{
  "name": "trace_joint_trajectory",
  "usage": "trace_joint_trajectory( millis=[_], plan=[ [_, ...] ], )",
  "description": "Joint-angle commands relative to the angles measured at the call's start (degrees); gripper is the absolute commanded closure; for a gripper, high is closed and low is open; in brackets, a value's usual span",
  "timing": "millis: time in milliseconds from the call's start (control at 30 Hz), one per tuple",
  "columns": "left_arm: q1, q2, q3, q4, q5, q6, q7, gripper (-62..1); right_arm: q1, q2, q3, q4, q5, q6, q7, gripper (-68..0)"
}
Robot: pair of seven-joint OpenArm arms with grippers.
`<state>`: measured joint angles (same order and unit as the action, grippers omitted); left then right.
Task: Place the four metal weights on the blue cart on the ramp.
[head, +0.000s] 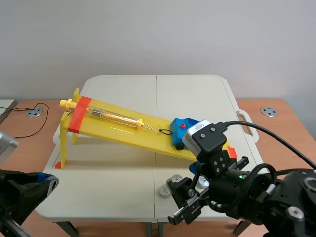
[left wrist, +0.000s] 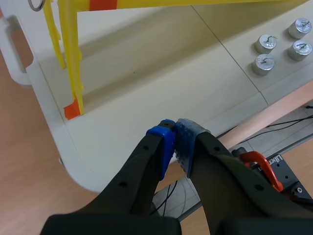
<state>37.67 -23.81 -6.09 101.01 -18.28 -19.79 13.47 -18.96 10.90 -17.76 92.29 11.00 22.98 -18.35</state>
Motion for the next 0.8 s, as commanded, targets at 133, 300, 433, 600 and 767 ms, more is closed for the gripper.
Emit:
trace_joint_trajectory(
  millis=[133, 300, 433, 600, 767],
  plan=[
    [-1.68, 0.33, -0.90, 3.50, -3.56, -1.66, -5.95, -3.0, 4.96, -2.23, -2.32, -0.24, -2.80, -4.22, 5.40, -35.7],
    [-1.68, 0.87, -0.90, 3.50, -3.56, -1.64, -5.92, -3.0, 7.04, -3.58, -4.96, -3.04, -5.27, -5.66, 6.60, -35.7],
    [-1.70, 1.81, -0.90, 3.50, -3.56, -2.03, -5.92, -3.0, 8.35, -4.44, -6.51, -5.44, -6.84, -7.21, 7.08, -35.7],
    [-1.68, 1.88, -0.90, 3.50, -3.54, -2.05, -5.92, -3.0, 9.40, -4.90, -7.87, -7.48, -8.22, -8.66, 8.46, -35.7],
    [-1.68, 1.88, -0.90, 3.50, -3.54, -2.05, -5.92, -3.0, 11.08, -5.88, -8.92, -9.84, -9.51, -9.09, 9.84, -35.7]
  ],
)
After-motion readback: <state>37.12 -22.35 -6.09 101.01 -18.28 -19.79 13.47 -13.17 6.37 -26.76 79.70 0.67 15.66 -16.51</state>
